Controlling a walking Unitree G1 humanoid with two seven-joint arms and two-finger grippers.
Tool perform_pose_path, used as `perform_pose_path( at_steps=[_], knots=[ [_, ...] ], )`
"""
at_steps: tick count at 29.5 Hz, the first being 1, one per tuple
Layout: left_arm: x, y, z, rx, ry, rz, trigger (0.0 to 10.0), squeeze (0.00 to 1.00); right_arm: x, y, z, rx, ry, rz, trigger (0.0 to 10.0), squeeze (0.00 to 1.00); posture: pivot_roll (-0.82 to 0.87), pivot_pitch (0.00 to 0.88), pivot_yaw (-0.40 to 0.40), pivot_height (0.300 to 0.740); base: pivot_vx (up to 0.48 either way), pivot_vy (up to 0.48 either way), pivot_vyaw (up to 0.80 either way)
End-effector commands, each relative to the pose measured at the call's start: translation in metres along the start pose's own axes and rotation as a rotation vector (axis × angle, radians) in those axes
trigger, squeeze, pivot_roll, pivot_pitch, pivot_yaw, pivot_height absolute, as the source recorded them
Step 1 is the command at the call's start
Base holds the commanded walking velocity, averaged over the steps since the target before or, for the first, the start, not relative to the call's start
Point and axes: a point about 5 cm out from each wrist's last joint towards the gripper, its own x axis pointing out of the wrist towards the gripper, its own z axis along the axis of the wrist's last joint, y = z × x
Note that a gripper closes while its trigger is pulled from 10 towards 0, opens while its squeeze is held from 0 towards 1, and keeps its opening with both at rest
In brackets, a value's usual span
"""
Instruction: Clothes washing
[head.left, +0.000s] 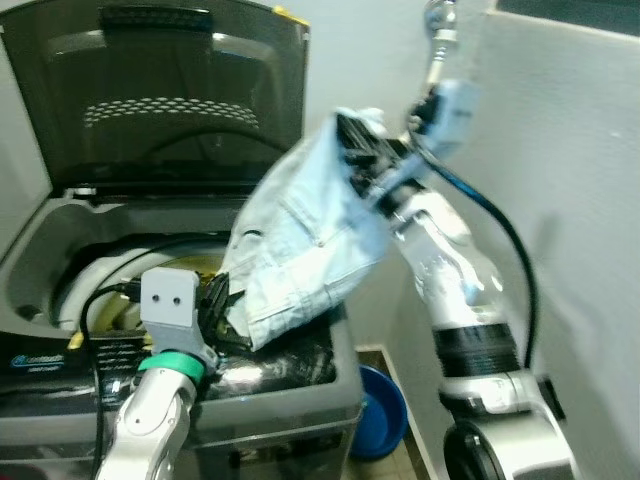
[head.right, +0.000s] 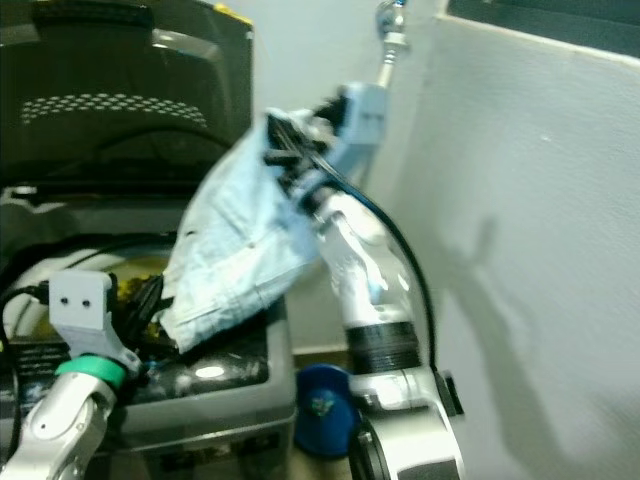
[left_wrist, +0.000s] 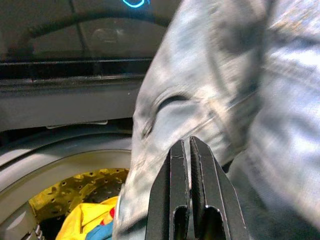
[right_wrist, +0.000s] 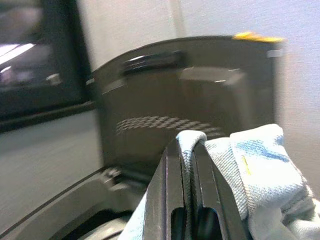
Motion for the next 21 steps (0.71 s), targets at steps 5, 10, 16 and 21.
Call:
perform_pose_path(
  at_steps=[5,10,16,21],
  knots=[
    [-0.002,0.009,0.000,0.024,0.000,0.034,10.0,0.00,0.045,0.034,0.108,0.483,-0.468,0.135,10.0,0.00,0.03,0.004,-0.011,0.740,0.000,0.000,0.00],
    [-0.006,0.010,0.002,0.026,-0.006,0.047,10.0,0.00,0.051,0.024,0.129,0.624,-0.536,0.090,10.0,0.00,0.04,0.006,-0.021,0.740,0.000,0.000,0.00],
    [-0.014,0.012,0.002,0.019,0.000,0.056,10.0,0.00,0.052,0.024,0.064,0.250,-0.240,0.051,10.0,0.00,0.06,0.014,-0.038,0.740,0.000,0.000,0.00],
    [-0.015,0.009,0.002,0.005,-0.001,0.040,10.0,0.00,0.050,0.020,0.055,0.265,-0.222,0.039,10.0,0.00,0.05,0.019,-0.029,0.740,0.000,0.074,0.00]
  ],
)
